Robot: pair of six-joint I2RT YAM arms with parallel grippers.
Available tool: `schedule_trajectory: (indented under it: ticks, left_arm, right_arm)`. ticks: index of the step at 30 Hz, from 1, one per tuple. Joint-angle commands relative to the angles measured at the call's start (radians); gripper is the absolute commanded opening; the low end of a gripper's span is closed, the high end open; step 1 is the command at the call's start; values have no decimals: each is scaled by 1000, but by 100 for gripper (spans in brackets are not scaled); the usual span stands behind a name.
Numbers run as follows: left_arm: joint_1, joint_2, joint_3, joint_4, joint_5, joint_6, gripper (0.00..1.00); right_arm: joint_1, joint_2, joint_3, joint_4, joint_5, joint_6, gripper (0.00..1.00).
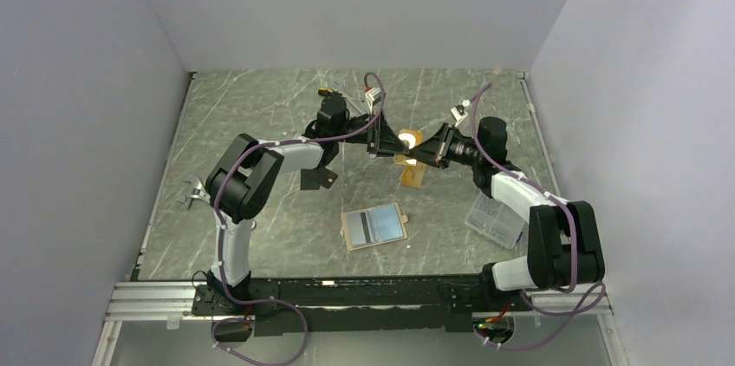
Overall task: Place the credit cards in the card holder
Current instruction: Pick up the credit card from the center of the board.
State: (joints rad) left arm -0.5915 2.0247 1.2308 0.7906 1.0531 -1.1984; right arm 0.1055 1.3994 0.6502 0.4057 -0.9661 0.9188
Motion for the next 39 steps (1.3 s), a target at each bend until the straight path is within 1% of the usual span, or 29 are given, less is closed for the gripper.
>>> schedule_trajectory:
  ticks: [1, 3, 8, 16, 20, 32, 39]
  left_arm:
    - [-19, -47, 21, 148, 61, -37, 38]
    - [-21, -49, 15, 161, 58, -44, 36]
    - [-23, -49, 21, 178, 62, -58, 35]
    - [-26, -51, 18, 188, 64, -68, 34]
    - [-26, -49, 19, 189, 64, -71, 34]
    - [-40, -44, 38, 126, 74, -38, 47]
    - [-40, -46, 39, 113, 79, -26, 54]
  right_arm:
    - [-31, -10, 8, -74, 176, -54, 4]
    - [-37, -22, 6, -82, 193, -55, 5]
    - [-41, -50, 12, -152, 246, -98, 12]
    - [-57, -81, -2, -205, 303, -124, 16]
    - [-66, -97, -9, -203, 320, -119, 16]
    - [-75, -108, -30, -104, 347, -33, 9]
    - [-73, -120, -43, -103, 375, -23, 6]
